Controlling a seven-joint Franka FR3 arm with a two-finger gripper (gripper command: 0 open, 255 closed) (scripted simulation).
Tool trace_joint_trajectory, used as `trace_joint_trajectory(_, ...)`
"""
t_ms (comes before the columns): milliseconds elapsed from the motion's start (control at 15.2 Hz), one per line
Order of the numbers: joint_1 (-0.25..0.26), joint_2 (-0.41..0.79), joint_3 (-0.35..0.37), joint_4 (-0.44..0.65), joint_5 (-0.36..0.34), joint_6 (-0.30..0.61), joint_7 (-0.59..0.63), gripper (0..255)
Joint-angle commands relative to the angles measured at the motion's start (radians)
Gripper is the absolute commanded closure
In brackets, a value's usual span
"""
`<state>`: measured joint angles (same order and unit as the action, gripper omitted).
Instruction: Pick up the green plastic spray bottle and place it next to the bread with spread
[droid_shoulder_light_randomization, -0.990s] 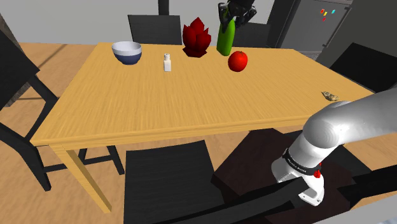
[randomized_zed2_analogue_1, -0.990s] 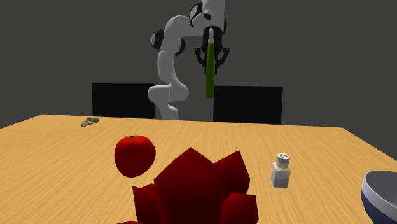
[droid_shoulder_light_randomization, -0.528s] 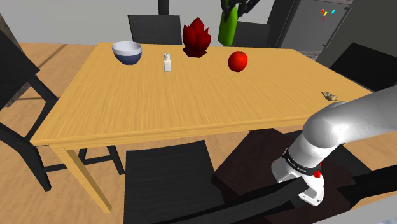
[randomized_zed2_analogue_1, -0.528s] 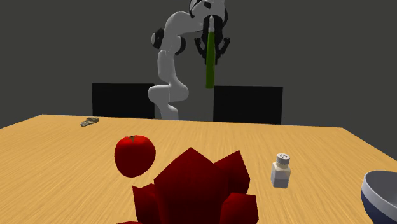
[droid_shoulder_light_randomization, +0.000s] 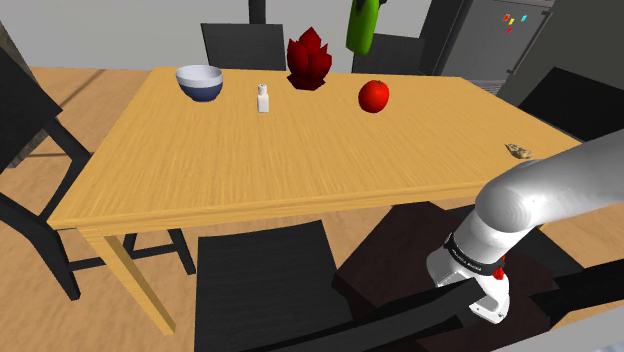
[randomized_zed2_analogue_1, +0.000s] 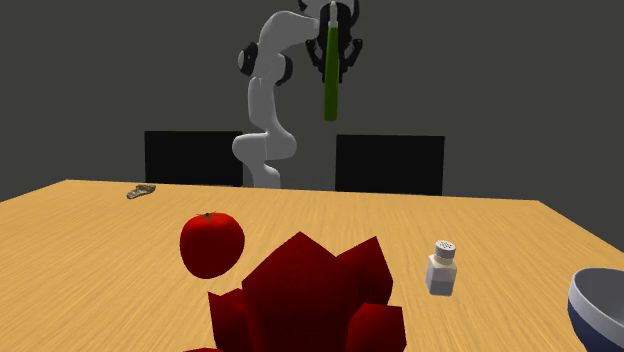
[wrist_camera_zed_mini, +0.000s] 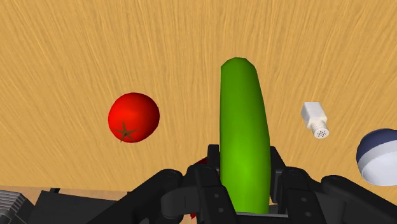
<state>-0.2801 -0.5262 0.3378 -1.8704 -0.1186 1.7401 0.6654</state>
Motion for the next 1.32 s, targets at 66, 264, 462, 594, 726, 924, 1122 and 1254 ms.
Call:
trace_joint_trajectory(66, -0.005, 0.018, 0.002, 0.056, -0.004, -0.038, -0.006, 255)
trace_joint_trajectory(264, -0.01, 0.041, 0.005, 0.119, -0.008, -0.078, -0.011, 255)
trace_joint_trajectory(462, -0.009, 0.0, -0.042, 0.087, -0.001, -0.079, -0.06, 255)
trace_joint_trajectory(594, -0.009, -0.043, -0.089, 0.046, 0.004, -0.074, -0.108, 255)
trace_joint_trajectory(726, -0.008, -0.081, -0.135, 0.01, 0.004, -0.07, -0.154, 255)
trace_joint_trajectory(924, -0.011, -0.131, -0.202, -0.034, -0.001, -0.067, -0.223, 255)
trace_joint_trajectory(1122, -0.015, -0.173, -0.269, -0.067, -0.011, -0.066, -0.292, 255)
trace_joint_trajectory(1254, -0.018, -0.196, -0.313, -0.084, -0.021, -0.066, -0.337, 255)
